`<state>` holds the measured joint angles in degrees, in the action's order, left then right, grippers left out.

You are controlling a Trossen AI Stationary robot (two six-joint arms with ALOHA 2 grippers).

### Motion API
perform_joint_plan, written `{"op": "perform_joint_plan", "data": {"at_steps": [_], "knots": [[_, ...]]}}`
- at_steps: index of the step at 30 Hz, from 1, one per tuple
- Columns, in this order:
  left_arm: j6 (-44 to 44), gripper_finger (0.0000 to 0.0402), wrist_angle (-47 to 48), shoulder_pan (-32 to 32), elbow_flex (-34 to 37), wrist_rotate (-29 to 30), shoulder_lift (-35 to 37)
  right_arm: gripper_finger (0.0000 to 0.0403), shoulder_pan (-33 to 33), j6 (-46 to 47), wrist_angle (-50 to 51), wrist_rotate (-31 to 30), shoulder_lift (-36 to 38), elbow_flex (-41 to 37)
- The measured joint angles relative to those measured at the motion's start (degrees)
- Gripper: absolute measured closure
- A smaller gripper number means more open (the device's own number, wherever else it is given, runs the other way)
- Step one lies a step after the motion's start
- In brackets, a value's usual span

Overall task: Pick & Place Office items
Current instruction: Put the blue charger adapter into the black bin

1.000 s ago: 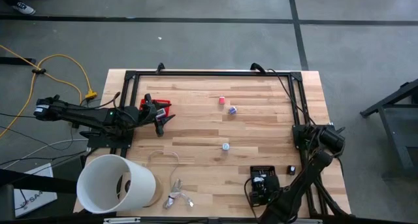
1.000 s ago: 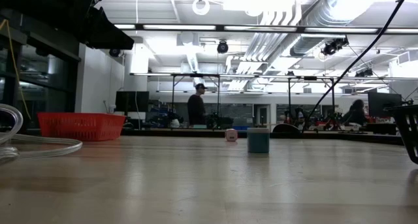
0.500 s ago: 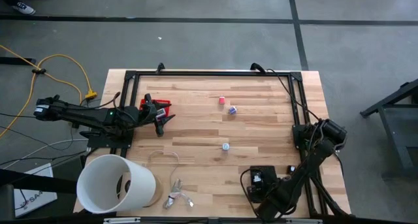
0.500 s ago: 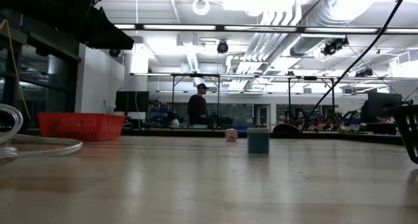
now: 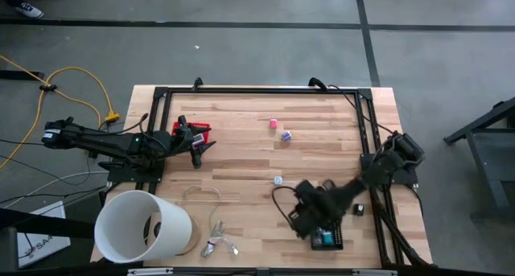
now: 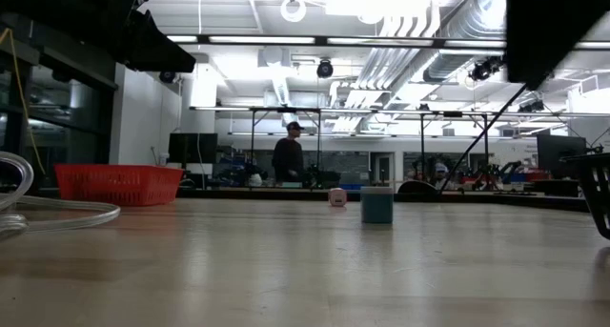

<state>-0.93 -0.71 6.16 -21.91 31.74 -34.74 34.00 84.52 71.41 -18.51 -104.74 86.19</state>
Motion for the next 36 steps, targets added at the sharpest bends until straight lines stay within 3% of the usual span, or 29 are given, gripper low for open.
{"op": "perform_joint_plan", "data": {"at_steps": [6, 14, 21, 30, 36], "knots": [[0.0, 0.0175, -0.02, 0.01, 0.0, 0.01, 0.0, 0.021, -6.0, -23.7, -6.63, 0.08, 0.08, 0.0], [0.01, 0.0175, -0.02, 0.0, 0.0, 0.0, 0.0, 0.021, -13.15, -30.26, -10.22, 7.52, 0.06, 0.0], [0.02, 0.0175, -0.02, 0.01, 0.0, 0.0, 0.0, 0.021, -17.0, -47.77, -13.17, 8.14, 0.06, 0.0], [0.02, 0.0175, -0.02, 0.01, 0.0, 0.01, 0.0, 0.021, -20.11, -60.05, -13.83, 8.21, 0.02, 0.0], [0.02, 0.0175, -0.04, 0.01, 0.0, 0.01, 0.0, 0.021, -20.25, -62.48, -18.43, 8.31, 0.03, -3.58]]}}
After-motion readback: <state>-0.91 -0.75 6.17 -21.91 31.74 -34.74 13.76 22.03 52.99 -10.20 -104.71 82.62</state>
